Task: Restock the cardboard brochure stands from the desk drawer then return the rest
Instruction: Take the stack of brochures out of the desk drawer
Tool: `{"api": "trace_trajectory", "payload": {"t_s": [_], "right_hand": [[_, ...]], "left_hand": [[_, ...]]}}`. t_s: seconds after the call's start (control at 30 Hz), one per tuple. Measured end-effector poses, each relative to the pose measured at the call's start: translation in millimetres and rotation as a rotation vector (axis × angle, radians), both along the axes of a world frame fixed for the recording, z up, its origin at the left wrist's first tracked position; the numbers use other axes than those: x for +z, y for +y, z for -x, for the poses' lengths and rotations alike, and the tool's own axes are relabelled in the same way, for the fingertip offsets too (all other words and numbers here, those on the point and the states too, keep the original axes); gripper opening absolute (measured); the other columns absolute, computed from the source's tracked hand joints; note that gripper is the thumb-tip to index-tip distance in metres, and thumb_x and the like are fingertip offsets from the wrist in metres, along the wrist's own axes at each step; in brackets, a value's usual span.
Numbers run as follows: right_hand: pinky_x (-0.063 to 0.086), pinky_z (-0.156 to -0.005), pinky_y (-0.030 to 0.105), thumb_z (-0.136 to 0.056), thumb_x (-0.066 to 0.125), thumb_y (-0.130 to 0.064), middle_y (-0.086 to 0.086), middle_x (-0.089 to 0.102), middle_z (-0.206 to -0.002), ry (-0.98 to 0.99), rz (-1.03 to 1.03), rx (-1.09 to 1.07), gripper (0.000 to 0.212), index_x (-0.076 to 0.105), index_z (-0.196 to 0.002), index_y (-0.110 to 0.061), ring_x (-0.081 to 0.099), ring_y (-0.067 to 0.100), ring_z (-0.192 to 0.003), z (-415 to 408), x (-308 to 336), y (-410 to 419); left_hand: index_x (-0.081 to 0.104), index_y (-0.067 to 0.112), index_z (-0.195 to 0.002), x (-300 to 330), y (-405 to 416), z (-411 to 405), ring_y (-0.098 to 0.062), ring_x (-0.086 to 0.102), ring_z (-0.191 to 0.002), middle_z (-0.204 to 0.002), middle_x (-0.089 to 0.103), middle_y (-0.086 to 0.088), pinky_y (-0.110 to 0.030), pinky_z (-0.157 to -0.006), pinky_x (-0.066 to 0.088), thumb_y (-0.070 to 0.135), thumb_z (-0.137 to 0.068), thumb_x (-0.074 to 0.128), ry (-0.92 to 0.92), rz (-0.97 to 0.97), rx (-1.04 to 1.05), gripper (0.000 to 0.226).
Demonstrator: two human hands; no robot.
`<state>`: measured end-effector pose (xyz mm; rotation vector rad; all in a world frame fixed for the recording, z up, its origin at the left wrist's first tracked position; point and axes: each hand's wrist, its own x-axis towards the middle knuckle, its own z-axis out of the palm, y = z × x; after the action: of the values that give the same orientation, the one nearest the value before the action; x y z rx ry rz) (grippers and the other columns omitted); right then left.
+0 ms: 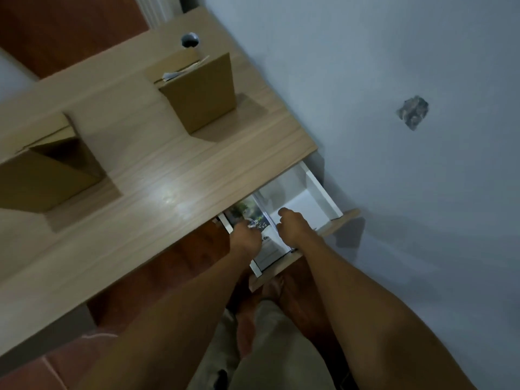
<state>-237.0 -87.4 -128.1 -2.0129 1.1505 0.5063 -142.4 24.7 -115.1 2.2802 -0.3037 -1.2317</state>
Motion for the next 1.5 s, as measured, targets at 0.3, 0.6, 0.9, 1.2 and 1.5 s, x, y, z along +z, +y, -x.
{"api": "trace_trajectory", "payload": {"t_s": [0.3, 0.6, 0.9, 1.2, 1.5], "right_hand": [[0.037, -0.063, 0.029, -0.093, 0.056, -0.004, 0.012, 0.053, -0.079, 0.066, -0.047, 0.057, 0.026, 0.039, -0.074, -0.010, 0.056, 0.032, -0.078, -4.0, -44.6, -5.4], [0.023, -0.048, 0.024, -0.081, 0.067, -0.005, 0.000, 0.030, -0.054, 0.095, -0.249, -0.107, 0.046, 0.030, -0.055, -0.016, 0.033, 0.013, -0.047, -19.0, -54.9, -17.3], [0.042, -0.064, 0.029, -0.081, 0.064, -0.010, 0.018, 0.065, -0.090, 0.085, -0.280, -0.077, 0.011, 0.059, -0.084, -0.001, 0.062, 0.028, -0.081, -27.9, -51.6, -6.2], [0.045, -0.073, 0.030, -0.086, 0.068, -0.018, 0.014, 0.063, -0.117, 0.048, -0.266, -0.155, 0.047, 0.049, -0.126, -0.002, 0.063, 0.031, -0.102, -32.6, -54.1, 1.7], [0.046, -0.078, 0.035, -0.102, 0.048, -0.018, 0.014, 0.061, -0.113, 0.034, -0.266, 0.104, 0.017, 0.052, -0.111, -0.004, 0.060, 0.031, -0.100, -33.9, -44.6, -8.6]], "left_hand": [[0.060, -0.007, -0.122, -29.7, -20.9, 16.9, -0.040, 0.062, -0.119, -0.132, 0.062, -0.029, -0.036, -0.078, 0.045, 0.007, -0.104, 0.044, 0.160, -0.194, 0.323, 0.028], [0.058, -0.009, -0.132, -33.9, -26.7, 10.2, -0.041, 0.060, -0.125, -0.134, 0.063, -0.026, -0.034, -0.083, 0.047, 0.009, -0.102, 0.052, 0.190, -0.205, 0.456, 0.036], [0.064, -0.010, -0.123, -33.7, -23.6, 10.7, -0.039, 0.063, -0.120, -0.127, 0.066, -0.027, -0.041, -0.096, 0.052, 0.002, -0.100, 0.051, 0.149, -0.223, 0.418, 0.029], [0.066, -0.006, -0.121, -35.0, -21.4, 11.4, -0.036, 0.066, -0.116, -0.124, 0.069, -0.024, -0.036, -0.087, 0.053, 0.000, -0.097, 0.055, 0.152, -0.209, 0.455, 0.028], [0.063, -0.005, -0.126, -36.1, -24.9, 4.4, -0.035, 0.064, -0.122, -0.131, 0.066, -0.023, -0.035, -0.094, 0.052, 0.008, -0.098, 0.061, 0.133, -0.244, 0.431, 0.031]]}}
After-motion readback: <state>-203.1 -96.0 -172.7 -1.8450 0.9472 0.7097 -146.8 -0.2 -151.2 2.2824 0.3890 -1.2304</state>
